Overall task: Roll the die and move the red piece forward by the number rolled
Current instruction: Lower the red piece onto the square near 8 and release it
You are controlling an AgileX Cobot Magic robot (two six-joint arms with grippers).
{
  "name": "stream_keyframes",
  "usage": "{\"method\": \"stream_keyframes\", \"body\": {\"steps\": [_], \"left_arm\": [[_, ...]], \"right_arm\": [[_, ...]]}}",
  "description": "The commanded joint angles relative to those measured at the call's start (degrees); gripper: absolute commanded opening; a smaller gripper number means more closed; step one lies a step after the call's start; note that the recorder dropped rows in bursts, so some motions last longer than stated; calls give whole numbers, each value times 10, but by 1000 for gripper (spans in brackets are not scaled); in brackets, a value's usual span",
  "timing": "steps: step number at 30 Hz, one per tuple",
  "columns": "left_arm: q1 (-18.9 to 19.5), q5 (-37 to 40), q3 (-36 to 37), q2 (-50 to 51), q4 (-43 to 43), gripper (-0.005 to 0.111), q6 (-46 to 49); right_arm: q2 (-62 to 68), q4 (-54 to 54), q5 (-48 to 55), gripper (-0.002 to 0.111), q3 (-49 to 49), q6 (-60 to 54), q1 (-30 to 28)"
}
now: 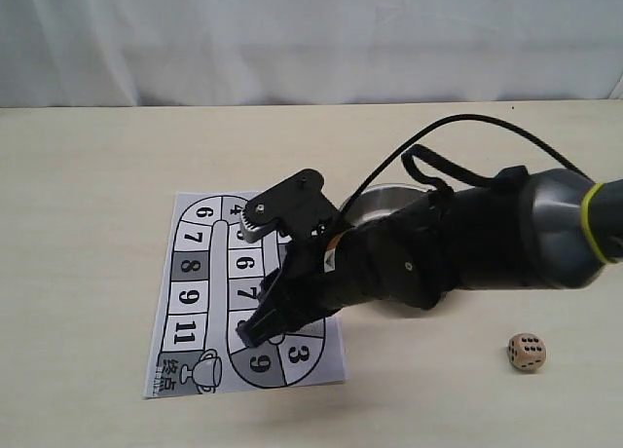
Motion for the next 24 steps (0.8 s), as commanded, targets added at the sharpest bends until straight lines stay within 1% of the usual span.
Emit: {"method": "stream_keyframes", "body": {"steps": [1,6,12,18,24], "left_arm": [[0,-8,-3,-1,-1,0,-1],[0,-8,-3,-1,-1,0,-1],[0,-8,-3,-1,-1,0,-1],[0,-7,-3,-1,-1,0,-1],[0,-7,-3,-1,-1,0,-1]], "right_arm": [[-5,-4,0,4,14,1,21],[-5,-4,-22,4,37,1,15],[3,-2,-92,4,72,2,14],[50,-2,-94,4,74,2,14],[49,-2,-95,4,72,2,14]]}}
